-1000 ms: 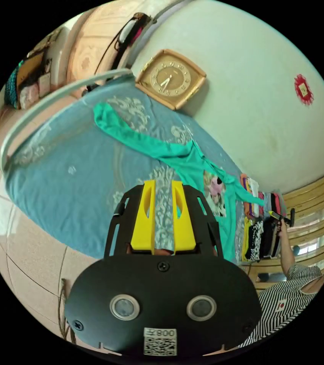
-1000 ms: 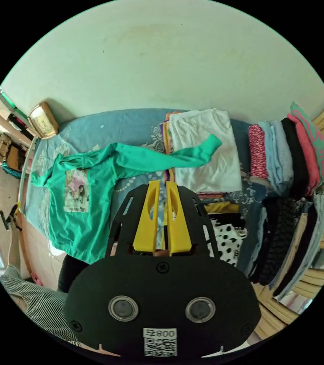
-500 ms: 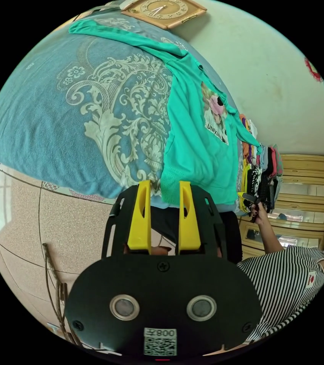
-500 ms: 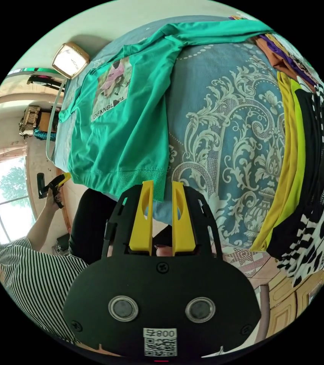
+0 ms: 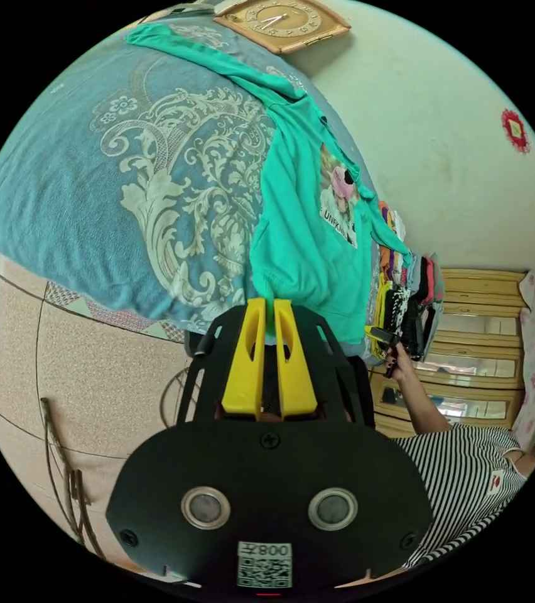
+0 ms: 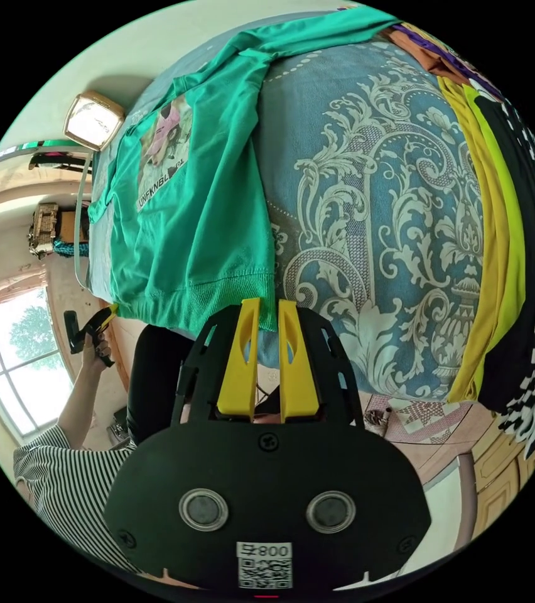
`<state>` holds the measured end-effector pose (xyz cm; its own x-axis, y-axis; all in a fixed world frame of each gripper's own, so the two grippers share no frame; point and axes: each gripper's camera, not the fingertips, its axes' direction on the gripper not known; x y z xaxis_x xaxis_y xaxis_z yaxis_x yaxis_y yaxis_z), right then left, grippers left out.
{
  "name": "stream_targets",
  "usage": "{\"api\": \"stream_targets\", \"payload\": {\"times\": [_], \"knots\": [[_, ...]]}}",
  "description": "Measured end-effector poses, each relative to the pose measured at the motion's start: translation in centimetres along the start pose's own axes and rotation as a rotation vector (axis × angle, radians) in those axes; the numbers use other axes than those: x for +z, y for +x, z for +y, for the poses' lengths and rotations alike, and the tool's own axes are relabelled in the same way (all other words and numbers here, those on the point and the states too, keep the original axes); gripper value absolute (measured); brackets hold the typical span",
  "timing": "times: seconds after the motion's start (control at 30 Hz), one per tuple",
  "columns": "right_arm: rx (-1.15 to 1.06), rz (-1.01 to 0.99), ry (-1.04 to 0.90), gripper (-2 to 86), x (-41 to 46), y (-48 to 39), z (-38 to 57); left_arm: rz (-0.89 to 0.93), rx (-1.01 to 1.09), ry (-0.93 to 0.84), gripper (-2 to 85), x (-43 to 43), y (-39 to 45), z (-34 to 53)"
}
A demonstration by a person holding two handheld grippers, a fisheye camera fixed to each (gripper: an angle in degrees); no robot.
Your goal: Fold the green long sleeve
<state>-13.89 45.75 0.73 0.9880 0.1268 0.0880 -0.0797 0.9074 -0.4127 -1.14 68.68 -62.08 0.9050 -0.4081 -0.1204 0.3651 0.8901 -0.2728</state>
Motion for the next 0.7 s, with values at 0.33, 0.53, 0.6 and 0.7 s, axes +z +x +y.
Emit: {"api": "stream_targets", "payload": {"times": [0.33,0.53,0.6,0.7], "knots": [[0.028,-0.062,0.053,7.9,0.8,2.0,3.8,0.146,-0.193,0.197,2.1,-5.3,-7.9,6.5],[-0.002,-0.015,0.033,8.8,2.6,0.7,4.8,0.120,-0.202,0.204,1.8,-6.3,-9.6,8.3],[-0.004,0.019,0.023,9.0,3.2,0.2,5.1,0.122,-0.192,0.218,1.7,-6.8,-10.0,8.9],[-0.007,0.065,0.024,9.1,4.0,-0.6,5.7,0.133,-0.208,0.195,1.6,-6.8,-10.7,9.6]]}}
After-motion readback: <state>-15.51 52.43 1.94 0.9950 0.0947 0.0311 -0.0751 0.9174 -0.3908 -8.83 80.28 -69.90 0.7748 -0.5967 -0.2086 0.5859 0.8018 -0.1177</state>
